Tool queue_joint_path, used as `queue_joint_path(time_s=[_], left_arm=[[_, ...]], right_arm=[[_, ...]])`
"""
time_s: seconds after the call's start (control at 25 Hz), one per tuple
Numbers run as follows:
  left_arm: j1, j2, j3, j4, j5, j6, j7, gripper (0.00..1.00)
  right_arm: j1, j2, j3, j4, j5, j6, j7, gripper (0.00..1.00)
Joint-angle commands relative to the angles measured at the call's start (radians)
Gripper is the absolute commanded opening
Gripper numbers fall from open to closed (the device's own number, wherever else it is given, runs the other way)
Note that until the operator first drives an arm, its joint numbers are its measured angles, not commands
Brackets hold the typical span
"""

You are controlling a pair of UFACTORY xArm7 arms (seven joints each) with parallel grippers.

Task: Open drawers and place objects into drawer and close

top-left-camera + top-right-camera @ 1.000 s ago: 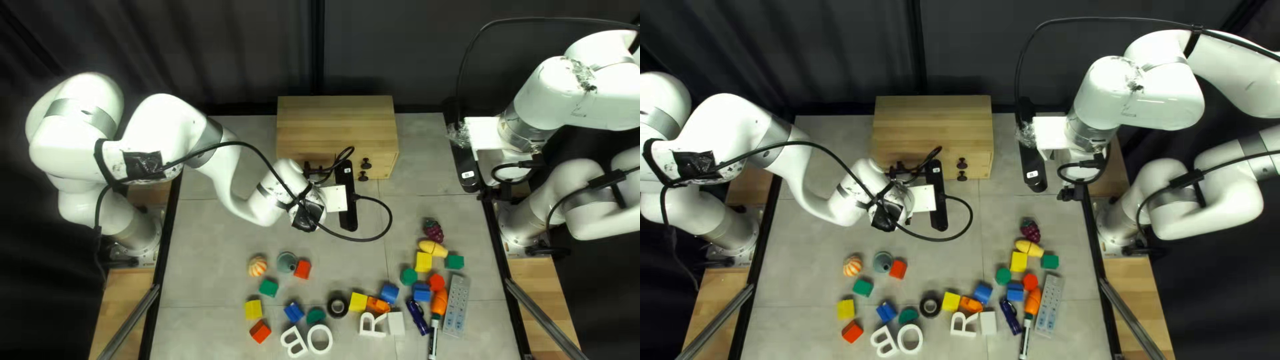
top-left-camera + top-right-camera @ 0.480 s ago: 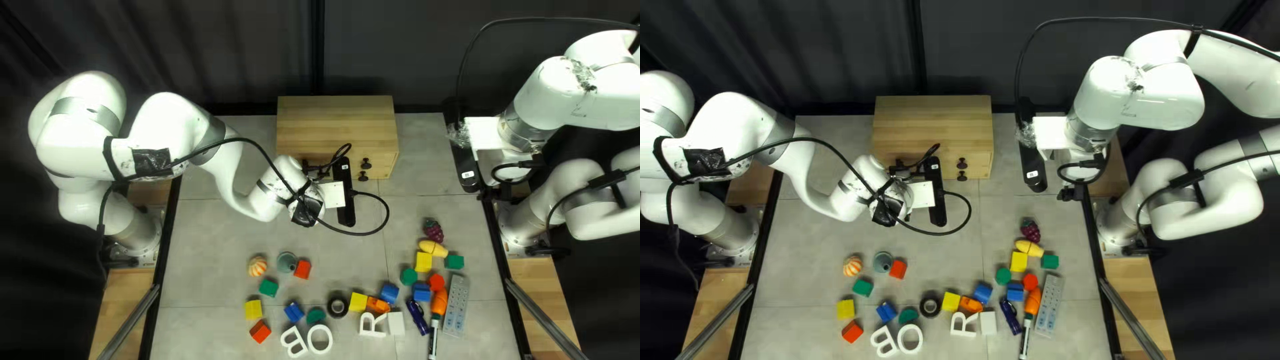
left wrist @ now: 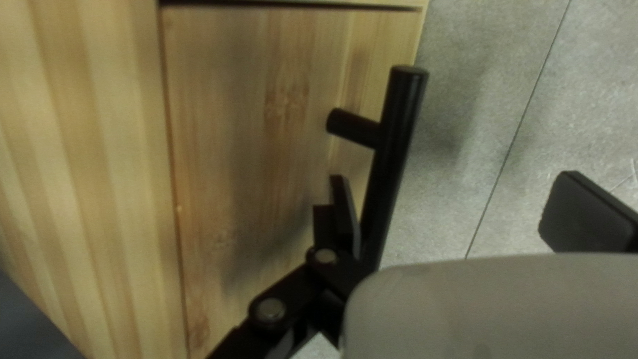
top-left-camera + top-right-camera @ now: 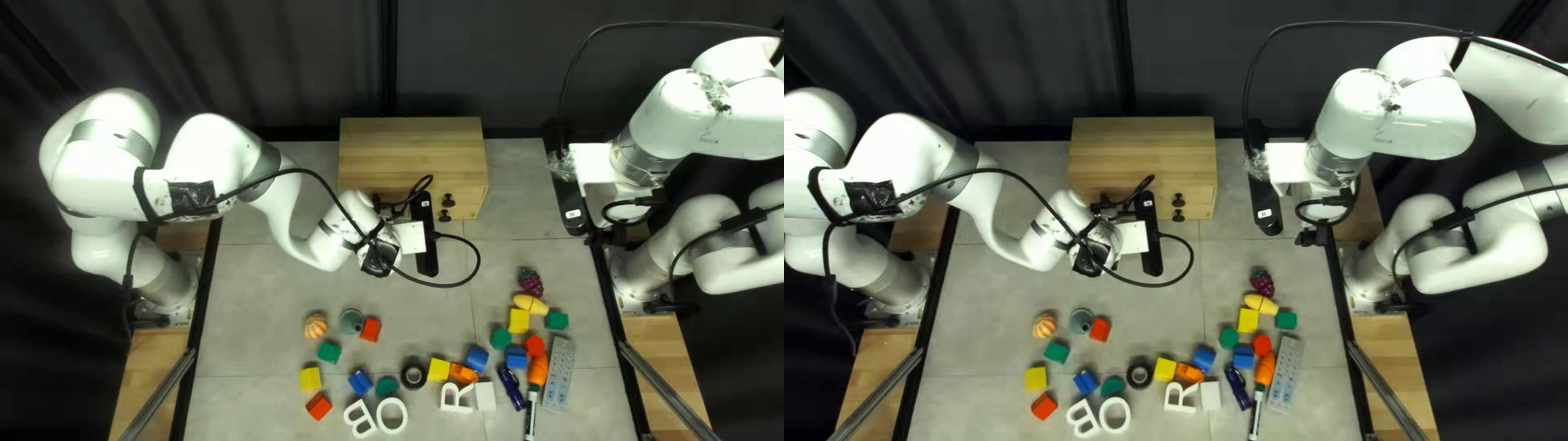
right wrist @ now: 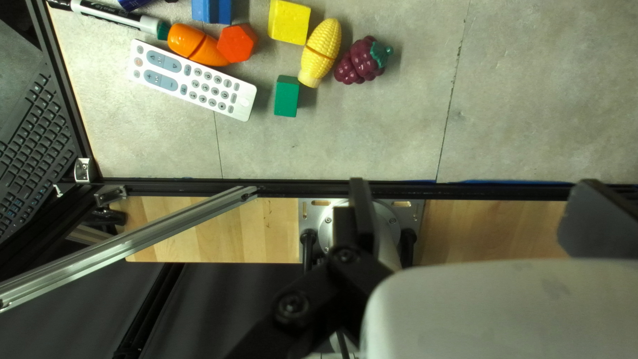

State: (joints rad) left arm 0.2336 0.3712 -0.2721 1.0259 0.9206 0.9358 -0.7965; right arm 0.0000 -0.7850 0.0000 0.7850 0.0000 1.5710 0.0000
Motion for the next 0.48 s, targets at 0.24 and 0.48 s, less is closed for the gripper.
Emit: queue_joint_path(time_s=[0.24,0.48], left_arm=[[-0.007,-0.074,-0.041,-0.061,-0.078,0.004,0.014,1.00],[-0.010,-0.102,-0.055,-0.069,-0.109,0.013,0.031,1.00]], right_arm=[[0.000,0.000,0.000,0.000,0.000,0.000,0.000,1.00],[0.000,0.000,0.000,0.000,0.000,0.000,0.000,1.00]])
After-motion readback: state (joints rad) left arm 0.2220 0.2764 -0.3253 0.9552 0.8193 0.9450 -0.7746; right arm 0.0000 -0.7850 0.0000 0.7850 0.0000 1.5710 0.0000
